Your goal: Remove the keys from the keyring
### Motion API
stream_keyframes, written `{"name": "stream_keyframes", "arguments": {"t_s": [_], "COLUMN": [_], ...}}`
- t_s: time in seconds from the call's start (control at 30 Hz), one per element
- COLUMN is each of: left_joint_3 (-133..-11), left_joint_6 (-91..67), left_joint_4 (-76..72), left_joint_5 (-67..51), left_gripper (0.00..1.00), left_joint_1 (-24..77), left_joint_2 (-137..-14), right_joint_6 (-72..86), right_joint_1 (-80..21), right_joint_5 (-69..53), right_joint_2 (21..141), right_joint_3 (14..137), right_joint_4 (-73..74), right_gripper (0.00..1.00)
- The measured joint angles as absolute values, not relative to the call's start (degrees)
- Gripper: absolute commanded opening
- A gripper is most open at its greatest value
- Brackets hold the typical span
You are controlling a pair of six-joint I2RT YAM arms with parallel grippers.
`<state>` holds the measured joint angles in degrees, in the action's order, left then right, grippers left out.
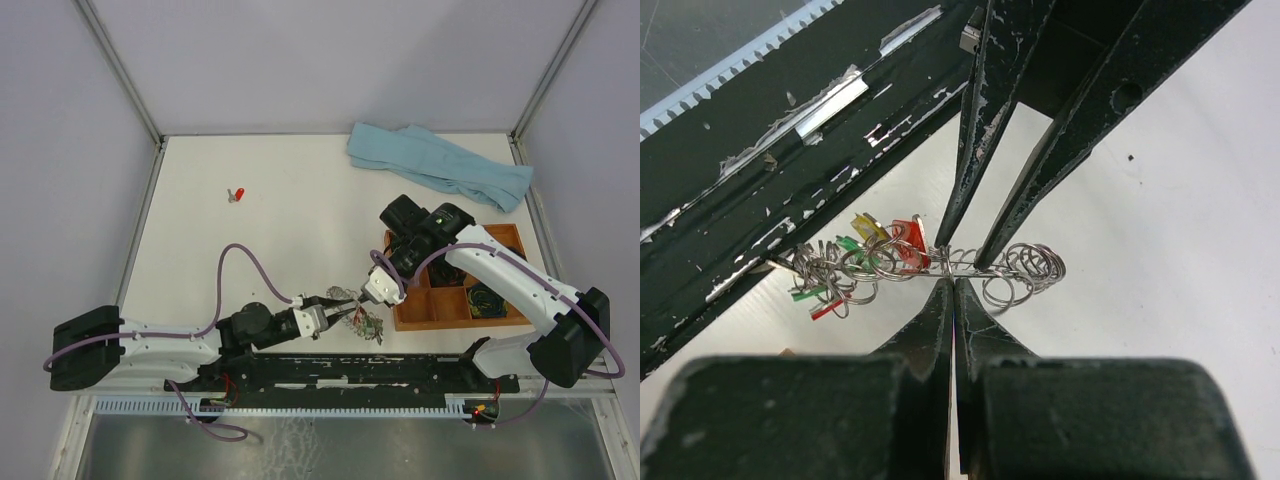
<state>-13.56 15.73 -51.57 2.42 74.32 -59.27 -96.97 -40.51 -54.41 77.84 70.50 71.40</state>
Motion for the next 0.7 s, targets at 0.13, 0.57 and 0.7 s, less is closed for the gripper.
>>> {"name": "stream_keyframes", "arguments": {"t_s": [0.13,0.57,0.7], "left_joint_3": [-13.56,-13.26,-13.21], "left_joint_6": [15.7,15.7,15.7], "left_joint_4": [-51.48,-51.03,-50.98], "left_joint_5": [2.31,0.93,0.75], "left_gripper": [0.26,0.27,0.27], "left_joint_1": [74.32,74.32,74.32], "left_joint_2": [-58.22,-52.97,-53.74], "right_joint_6": [-95.44,-92.36,-90.85], "right_joint_1": [-40.51,-40.51,-40.51], "right_joint_5": [-54.41,-54.43,-54.48], "right_joint_2": [77.84,77.84,77.87], "right_joint_3": [70.48,70.48,70.48], "right_joint_4": [70.57,69.38,68.88], "right_gripper": [0.01,0.01,0.01]}}
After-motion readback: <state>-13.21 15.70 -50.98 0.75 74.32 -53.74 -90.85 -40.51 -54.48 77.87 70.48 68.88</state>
